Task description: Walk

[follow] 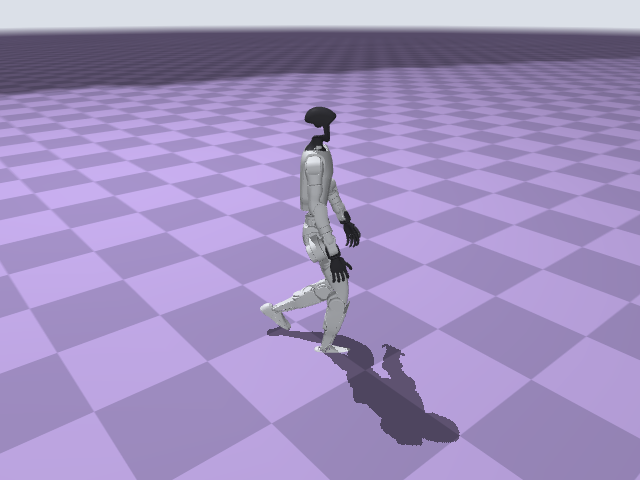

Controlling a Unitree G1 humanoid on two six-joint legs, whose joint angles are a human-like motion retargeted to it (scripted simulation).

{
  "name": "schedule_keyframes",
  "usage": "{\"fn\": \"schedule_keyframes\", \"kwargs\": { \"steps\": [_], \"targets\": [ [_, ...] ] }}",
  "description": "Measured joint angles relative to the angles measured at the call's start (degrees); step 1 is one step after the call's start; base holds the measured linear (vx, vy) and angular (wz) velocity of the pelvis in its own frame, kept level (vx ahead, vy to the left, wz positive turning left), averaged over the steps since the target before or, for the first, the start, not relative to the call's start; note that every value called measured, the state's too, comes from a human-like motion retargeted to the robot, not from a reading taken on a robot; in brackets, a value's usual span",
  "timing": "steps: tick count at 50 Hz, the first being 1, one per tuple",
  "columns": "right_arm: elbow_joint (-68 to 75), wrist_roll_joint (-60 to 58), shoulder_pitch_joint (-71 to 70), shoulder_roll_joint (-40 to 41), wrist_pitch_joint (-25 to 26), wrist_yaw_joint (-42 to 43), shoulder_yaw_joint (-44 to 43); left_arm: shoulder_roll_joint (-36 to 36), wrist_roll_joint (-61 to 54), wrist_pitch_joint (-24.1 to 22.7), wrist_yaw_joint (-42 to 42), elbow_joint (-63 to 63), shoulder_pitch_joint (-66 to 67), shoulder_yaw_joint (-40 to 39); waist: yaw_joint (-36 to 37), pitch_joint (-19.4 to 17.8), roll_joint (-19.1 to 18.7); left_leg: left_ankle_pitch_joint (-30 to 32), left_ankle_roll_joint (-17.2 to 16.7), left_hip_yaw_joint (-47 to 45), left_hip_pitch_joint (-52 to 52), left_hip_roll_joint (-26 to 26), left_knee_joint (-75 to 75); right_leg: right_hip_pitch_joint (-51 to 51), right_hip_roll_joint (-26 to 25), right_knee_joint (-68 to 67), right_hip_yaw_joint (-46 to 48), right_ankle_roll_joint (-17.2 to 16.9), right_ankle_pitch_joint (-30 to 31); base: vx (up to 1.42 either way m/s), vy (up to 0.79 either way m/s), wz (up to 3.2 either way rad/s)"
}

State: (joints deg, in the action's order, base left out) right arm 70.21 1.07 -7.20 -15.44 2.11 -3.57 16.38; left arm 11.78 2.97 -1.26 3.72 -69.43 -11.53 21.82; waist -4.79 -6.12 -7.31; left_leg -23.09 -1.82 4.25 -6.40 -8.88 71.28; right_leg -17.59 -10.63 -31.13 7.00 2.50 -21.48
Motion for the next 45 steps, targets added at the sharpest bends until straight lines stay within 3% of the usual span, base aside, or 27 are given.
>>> {"fn": "schedule_keyframes", "kwargs": {
  "steps": [5,10,13,24,33,38,45],
  "targets": [
    [-0.93,-1.33,-2.27,-0.68,-0.48,0.76,1.07,-0.04,0.47,-0.01,-0.33,1.78,-1.66,0.14,2.23,-0.68,-0.25,-4.31,3.79,-1.78,-9.55,-3.36,8.46,5.62,-2.04,4.19,-0.71,0.84,-1.34,0.37,-0.1,0.06],
    [-2.4,-2.83,-5.15,-0.8,-0.95,0.05,2.31,0.03,0.03,0.33,-0.65,1.63,-2.12,-1.61,4.0,-2.31,2.11,-7.93,6.07,-4.22,-16.46,-1.33,2.35,12.05,-0.65,7.59,-2.82,0.98,-3.71,0.37,-0.07,-0.04],
    [-3.55,-3.19,-5.92,-0.5,-1.38,-0.54,3.15,-0.09,-0.51,0.45,-0.68,0.65,-1.19,-2.85,4.85,-3.04,3.23,-7.72,5.7,-5.53,-19.01,0.29,-5.79,14.89,0.53,7.96,-4.02,1.23,-5.81,0.36,-0.06,-0.06],
    [-5.47,-6.02,-5.9,0.68,-2.22,-2.62,4.78,-0.99,0.15,1.27,0.71,-4.45,3.65,-6.66,4.87,-1.91,7.45,6.76,1.31,-6.58,-20.37,9.7,-47.52,19.53,7.77,4.34,-4.79,0.94,-13.51,0.3,-0.01,0.12],
    [-2.15,-7.16,-2.55,1.59,-1.66,-2.82,4.17,-2.09,0.22,2.18,2.03,-6.51,6.65,-6.99,4.55,0.79,9.78,13.96,1.68,-7.37,-21.3,13.98,-48.23,19.58,12.3,-5.13,-6.62,0.11,-18.96,0.37,0.08,0.14],
    [0.58,-6.97,-0.6,1.74,-0.86,-3.13,3.27,-1.98,-1.4,2.39,3.13,-5.93,6.06,-6.05,4.01,2.82,12.57,16.33,4.03,-8.88,-19.85,18.64,-47.36,18.67,16.42,-12.14,-9.16,-2.75,-16.26,0.41,0.11,0.27],
    [0.92,-5.9,0.84,0.86,-0.18,-3.69,3.63,-0.52,-2.74,2.04,2.69,-2.54,2.71,-2.95,1.4,4.46,17.27,17.32,7.01,-8.67,-13.32,28.13,-54.91,12.46,22.65,-30.44,-13.46,-11.1,-0.84,0.33,0.1,0.47]
  ]
}}
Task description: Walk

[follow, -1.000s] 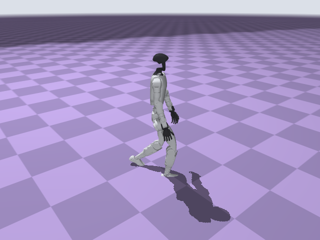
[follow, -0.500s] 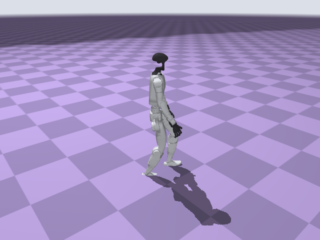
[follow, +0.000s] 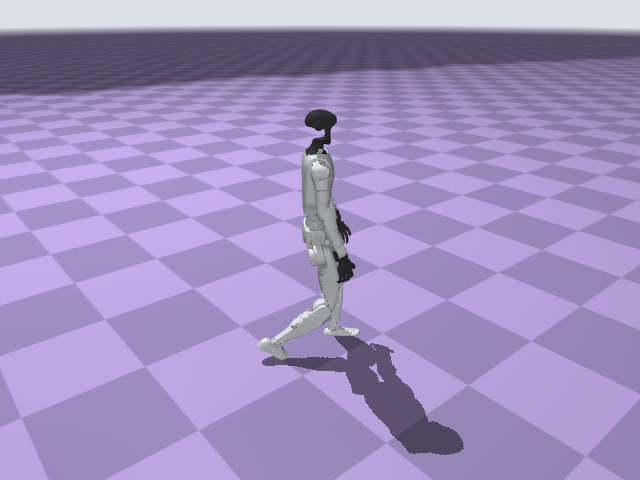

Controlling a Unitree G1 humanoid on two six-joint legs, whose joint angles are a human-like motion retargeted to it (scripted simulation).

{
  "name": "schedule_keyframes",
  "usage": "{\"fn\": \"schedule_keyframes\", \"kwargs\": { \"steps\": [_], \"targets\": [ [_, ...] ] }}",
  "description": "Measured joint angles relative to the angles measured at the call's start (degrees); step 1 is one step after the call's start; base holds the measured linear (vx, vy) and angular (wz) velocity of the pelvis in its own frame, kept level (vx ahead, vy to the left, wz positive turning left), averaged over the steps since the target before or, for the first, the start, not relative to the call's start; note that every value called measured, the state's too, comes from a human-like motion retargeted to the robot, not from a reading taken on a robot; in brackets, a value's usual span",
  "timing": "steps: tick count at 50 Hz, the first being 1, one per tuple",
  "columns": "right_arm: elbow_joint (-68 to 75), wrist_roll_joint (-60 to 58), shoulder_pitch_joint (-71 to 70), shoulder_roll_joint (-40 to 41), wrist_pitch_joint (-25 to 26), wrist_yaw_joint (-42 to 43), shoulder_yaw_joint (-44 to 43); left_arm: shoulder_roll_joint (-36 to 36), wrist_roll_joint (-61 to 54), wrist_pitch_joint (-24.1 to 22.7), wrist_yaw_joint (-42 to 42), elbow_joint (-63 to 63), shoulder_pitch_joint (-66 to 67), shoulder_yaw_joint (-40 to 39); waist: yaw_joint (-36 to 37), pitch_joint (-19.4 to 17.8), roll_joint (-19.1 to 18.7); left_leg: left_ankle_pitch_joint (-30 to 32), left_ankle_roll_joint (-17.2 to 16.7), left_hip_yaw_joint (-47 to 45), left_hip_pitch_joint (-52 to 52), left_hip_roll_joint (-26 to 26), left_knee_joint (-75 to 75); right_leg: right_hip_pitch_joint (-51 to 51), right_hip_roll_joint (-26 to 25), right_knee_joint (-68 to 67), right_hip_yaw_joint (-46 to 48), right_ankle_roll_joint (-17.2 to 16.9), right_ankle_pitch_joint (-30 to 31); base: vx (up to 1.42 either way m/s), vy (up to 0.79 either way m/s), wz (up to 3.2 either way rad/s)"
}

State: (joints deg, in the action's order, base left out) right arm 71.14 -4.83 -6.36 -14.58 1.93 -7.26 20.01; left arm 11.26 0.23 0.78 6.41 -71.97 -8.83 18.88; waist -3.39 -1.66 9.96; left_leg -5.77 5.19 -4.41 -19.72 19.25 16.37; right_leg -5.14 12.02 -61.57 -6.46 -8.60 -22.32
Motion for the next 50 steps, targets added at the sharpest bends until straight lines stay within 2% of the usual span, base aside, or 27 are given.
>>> {"fn": "schedule_keyframes", "kwargs": {
  "steps": [3,8,10,12,13,15,17,18,20,22,24,28,37,50],
  "targets": [
    [-0.92,0.3,-0.79,-0.43,-0.21,0.61,0.3,1.22,0.34,-0.22,-1.35,1.6,-2.4,1.08,-1.39,-0.08,0.83,0.35,0.63,0.76,3.03,2.29,-3.34,-4.7,2.5,-8.44,-0.08,-0.43,2.2,0.27,0.08,0.36],
    [-2.61,0.87,-3.0,-0.75,-0.98,2.5,0.81,3.01,0.89,-0.49,-4.09,3.43,-6.74,2.02,-3.81,-0.76,0.09,0.0,0.36,2.66,7.13,3.33,-6.76,-12.38,5.21,-15.17,1.66,2.8,-2.35,0.24,0.06,0.31],
    [-3.19,1.43,-5.12,-1.21,-1.2,2.96,0.88,3.41,0.84,-0.36,-4.77,3.53,-9.63,1.62,-4.07,-1.97,-2.8,0.04,-0.3,4.07,9.52,0.85,-9.35,-14.84,3.25,-13.51,3.31,5.08,-4.1,0.22,0.05,0.18],
    [-4.02,1.72,-5.2,-0.9,-1.52,3.65,1.06,3.28,0.84,-0.48,-5.6,3.84,-10.31,1.86,-5.1,-2.12,-2.66,-0.72,-0.5,4.82,10.37,1.49,-9.04,-16.72,3.91,-11.44,3.42,5.91,-6.65,0.21,0.03,0.37],
    [-4.42,1.92,-5.98,-0.95,-1.54,3.78,1.1,3.3,0.76,-0.45,-5.8,3.76,-11.42,1.69,-5.24,-2.72,-3.99,-1.12,-0.85,5.51,11.17,0.21,-9.56,-17.32,2.49,-9.06,4.02,6.56,-7.11,0.21,0.02,0.37],
    [-5.17,2.1,-5.96,-0.51,-1.75,4.32,1.31,2.87,0.67,-0.55,-6.24,3.93,-11.81,1.99,-6.08,-2.82,-3.79,-1.91,-1.04,6.42,11.81,0.78,-9.11,-18.76,2.47,-5.48,3.47,6.76,-8.72,0.21,0.02,0.45],
    [-5.8,2.36,-6.97,-0.37,-1.57,4.5,1.51,2.49,0.42,-0.59,-6.18,3.66,-13.19,1.96,-6.2,-3.61,-5.87,-2.86,-1.56,7.8,12.78,-1.36,-9.47,-19.1,-0.75,0.65,3.46,7.08,-8.13,0.21,0.0,0.41],
    [-6.03,2.36,-6.8,-0.07,-1.6,4.66,1.68,2.09,0.37,-0.64,-6.25,3.7,-13.07,2.23,-6.5,-3.54,-5.46,-3.23,-1.52,8.28,12.85,-0.79,-9.01,-19.57,-0.85,2.55,2.55,6.75,-8.2,0.2,0.0,0.45],
    [-6.33,2.37,-7.63,0.06,-1.38,4.56,2.02,1.48,0.29,-0.7,-5.83,3.3,-14.0,2.43,-6.18,-4.02,-7.59,-4.13,-1.97,9.62,13.46,-3.05,-9.25,-19.07,-4.54,9.43,1.79,6.6,-6.25,0.2,-0.01,0.38],
    [-6.47,2.17,-7.4,0.53,-1.22,4.44,2.51,0.69,0.52,-0.79,-5.43,3.05,-13.57,3.06,-6.17,-3.77,-7.24,-4.95,-1.92,10.59,13.34,-2.49,-8.2,-19.12,-5.52,13.0,-0.28,5.8,-5.21,0.19,-0.02,0.42],
    [-6.35,1.96,-7.71,0.75,-1.0,3.9,2.92,0.03,0.95,-0.78,-4.65,2.5,-13.65,3.46,-5.43,-3.64,-8.46,-6.05,-2.1,11.61,13.3,-3.87,-7.49,-17.96,-8.0,18.13,-1.33,5.52,-2.97,0.19,-0.03,0.35],
    [-5.72,1.17,-7.19,1.57,-0.68,2.67,3.64,-1.51,2.28,-0.59,-2.95,1.31,-11.92,4.54,-4.02,-2.64,-7.86,-8.31,-1.99,12.98,12.66,-3.3,-4.58,-16.57,-8.58,21.3,-2.28,5.14,-1.94,0.16,-0.05,0.39],
    [-3.24,-0.49,-6.83,2.27,-0.5,0.24,3.97,-2.87,6.05,0.02,0.58,-2.19,-6.68,5.67,0.59,-1.37,-8.65,-13.12,-2.76,15.03,11.99,-5.3,1.12,-10.7,-9.63,28.67,2.26,6.12,-1.77,0.14,-0.07,0.25],
    [-1.77,-0.22,-6.11,1.92,-1.33,0.82,2.17,-2.12,9.77,-0.28,1.55,-3.42,-3.4,6.03,3.66,-0.65,-10.87,-16.32,-3.83,16.94,11.67,-8.86,4.0,-4.27,-12.34,39.1,7.18,6.48,1.1,0.07,-0.06,0.21]
  ]
}}
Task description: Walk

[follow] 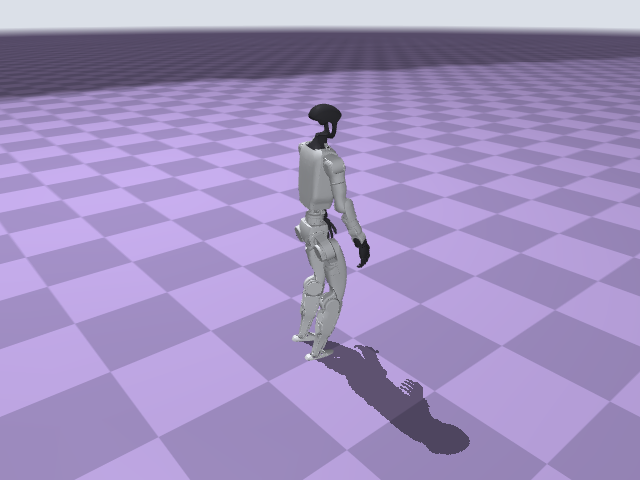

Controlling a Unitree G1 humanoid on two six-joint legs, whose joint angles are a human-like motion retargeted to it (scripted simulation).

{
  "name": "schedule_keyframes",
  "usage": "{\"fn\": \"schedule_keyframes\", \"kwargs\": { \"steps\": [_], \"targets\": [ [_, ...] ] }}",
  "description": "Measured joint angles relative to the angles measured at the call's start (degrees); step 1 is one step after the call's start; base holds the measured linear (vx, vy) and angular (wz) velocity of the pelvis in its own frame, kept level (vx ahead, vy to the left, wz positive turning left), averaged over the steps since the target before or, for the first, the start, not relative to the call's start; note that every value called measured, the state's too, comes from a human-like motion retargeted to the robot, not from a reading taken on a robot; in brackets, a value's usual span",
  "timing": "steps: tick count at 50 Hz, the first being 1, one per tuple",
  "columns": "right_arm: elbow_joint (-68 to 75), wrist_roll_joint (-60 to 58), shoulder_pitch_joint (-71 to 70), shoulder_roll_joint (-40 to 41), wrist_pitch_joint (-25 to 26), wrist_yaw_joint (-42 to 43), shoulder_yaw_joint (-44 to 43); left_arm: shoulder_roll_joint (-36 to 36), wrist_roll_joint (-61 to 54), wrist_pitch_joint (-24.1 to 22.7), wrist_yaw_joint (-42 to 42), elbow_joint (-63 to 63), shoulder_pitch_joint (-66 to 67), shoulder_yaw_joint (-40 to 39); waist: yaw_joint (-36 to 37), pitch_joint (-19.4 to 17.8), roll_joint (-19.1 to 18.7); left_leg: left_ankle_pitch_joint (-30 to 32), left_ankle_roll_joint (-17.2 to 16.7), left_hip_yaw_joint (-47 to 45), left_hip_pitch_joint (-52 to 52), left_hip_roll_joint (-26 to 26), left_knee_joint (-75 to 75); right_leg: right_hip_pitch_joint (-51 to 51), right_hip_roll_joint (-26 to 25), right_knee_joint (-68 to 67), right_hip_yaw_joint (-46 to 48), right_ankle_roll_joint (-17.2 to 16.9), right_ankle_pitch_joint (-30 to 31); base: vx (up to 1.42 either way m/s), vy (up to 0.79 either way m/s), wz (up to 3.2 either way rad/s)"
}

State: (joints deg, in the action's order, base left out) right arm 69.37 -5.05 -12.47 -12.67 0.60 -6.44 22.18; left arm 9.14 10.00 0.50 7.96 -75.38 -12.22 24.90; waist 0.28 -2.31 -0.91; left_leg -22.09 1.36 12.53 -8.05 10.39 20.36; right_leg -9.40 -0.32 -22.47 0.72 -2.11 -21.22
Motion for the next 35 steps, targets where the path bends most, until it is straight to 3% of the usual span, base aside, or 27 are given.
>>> {"fn": "schedule_keyframes", "kwargs": {
  "steps": [35],
  "targets": [
    [3.49,0.67,1.15,-0.3,-1.16,1.17,-0.69,-1.23,0.69,-2.23,-0.86,1.96,-1.76,3.93,-1.07,0.93,-3.04,0.74,-1.36,3.13,2.26,-2.64,-4.87,5.3,-1.83,8.65,4.31,1.3,3.2,0.0,-0.01,0.09]
  ]
}}
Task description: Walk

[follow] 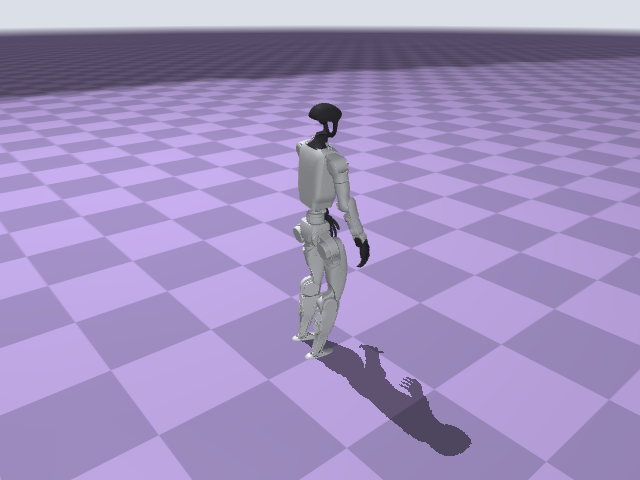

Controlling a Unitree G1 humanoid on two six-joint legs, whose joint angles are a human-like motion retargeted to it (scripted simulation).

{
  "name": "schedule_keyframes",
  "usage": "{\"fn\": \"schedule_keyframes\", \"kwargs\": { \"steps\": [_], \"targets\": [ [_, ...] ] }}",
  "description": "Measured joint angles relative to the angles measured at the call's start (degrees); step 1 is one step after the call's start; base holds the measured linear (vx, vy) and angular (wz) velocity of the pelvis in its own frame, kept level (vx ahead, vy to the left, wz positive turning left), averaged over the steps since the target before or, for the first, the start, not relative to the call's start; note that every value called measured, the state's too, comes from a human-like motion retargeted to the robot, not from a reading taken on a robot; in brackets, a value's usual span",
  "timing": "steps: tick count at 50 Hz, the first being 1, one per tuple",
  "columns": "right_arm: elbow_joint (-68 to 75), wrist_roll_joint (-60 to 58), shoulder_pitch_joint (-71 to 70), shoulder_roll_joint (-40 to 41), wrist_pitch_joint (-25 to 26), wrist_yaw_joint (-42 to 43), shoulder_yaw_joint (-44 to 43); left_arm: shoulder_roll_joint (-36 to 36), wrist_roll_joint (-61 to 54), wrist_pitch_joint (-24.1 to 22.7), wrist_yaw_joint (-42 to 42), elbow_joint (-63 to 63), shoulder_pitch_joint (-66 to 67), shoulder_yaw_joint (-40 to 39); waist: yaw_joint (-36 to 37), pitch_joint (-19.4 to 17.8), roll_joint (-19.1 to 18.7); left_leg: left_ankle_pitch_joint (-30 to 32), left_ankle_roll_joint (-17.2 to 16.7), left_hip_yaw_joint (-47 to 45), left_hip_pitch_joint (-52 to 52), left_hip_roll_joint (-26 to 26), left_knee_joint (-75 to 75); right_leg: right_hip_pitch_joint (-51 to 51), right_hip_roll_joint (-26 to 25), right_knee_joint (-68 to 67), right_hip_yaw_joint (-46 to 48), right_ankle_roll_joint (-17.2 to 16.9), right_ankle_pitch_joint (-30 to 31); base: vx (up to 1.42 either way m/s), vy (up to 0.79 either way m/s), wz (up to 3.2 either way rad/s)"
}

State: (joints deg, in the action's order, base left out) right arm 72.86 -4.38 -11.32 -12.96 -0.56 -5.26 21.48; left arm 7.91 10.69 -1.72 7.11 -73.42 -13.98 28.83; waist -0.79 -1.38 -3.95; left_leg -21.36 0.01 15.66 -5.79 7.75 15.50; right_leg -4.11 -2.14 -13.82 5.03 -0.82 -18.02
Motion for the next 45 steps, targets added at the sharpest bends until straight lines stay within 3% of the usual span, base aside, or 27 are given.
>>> {"fn": "schedule_keyframes", "kwargs": {
  "steps": [15,25,32,35,38,45],
  "targets": [
    [0.84,0.9,-0.05,-2.17,-0.39,1.95,-0.55,-1.49,-1.45,-0.62,-0.96,2.16,-0.6,-0.95,-0.42,-0.3,-1.21,-0.33,0.37,0.49,-1.43,0.51,0.44,-2.84,0.57,-4.41,0.57,0.58,-1.75,0.0,0.0,0.0],
    [2.36,1.6,-0.25,-3.51,-0.62,3.07,-2.05,0.44,-2.11,-0.51,-2.12,1.01,1.49,-3.66,0.07,-1.15,-0.58,-1.89,1.38,0.69,-3.79,3.06,3.9,-8.53,3.06,-15.79,0.94,0.9,-6.76,0.0,0.05,0.15],
    [2.84,1.61,1.02,-3.75,-0.78,2.47,-3.66,0.89,-2.71,0.07,-1.82,-1.26,3.32,-6.59,-0.12,-2.29,1.99,-3.0,2.62,1.23,-4.19,7.52,5.89,-16.61,8.1,-33.26,1.05,0.66,-8.96,0.04,0.04,0.27],
    [2.81,1.86,2.12,-3.6,-0.75,2.17,-4.7,0.86,-3.06,0.59,-1.64,-2.44,4.08,-7.79,-1.5,-2.86,3.81,-3.01,3.23,2.73,-4.06,11.0,6.55,-21.83,7.21,-41.59,-4.15,-1.56,-11.78,0.09,0.02,0.63],
    [2.77,2.39,3.17,-3.49,-0.6,1.95,-6.03,1.04,-3.75,1.12,-1.64,-3.57,4.68,-9.35,-2.35,-3.11,4.77,-3.4,3.74,3.37,-3.52,12.56,6.27,-26.38,9.04,-47.68,-4.08,-1.24,-12.2,0.15,0.02,0.33],
    [3.28,4.44,6.01,-3.48,0.24,2.0,-9.9,1.9,-6.12,1.32,-2.65,-3.97,4.33,-13.27,-3.98,-3.27,3.68,-5.25,5.18,6.05,-0.55,11.32,4.42,-34.26,9.67,-42.76,-2.26,-1.38,-9.66,0.24,0.01,0.17]
  ]
}}
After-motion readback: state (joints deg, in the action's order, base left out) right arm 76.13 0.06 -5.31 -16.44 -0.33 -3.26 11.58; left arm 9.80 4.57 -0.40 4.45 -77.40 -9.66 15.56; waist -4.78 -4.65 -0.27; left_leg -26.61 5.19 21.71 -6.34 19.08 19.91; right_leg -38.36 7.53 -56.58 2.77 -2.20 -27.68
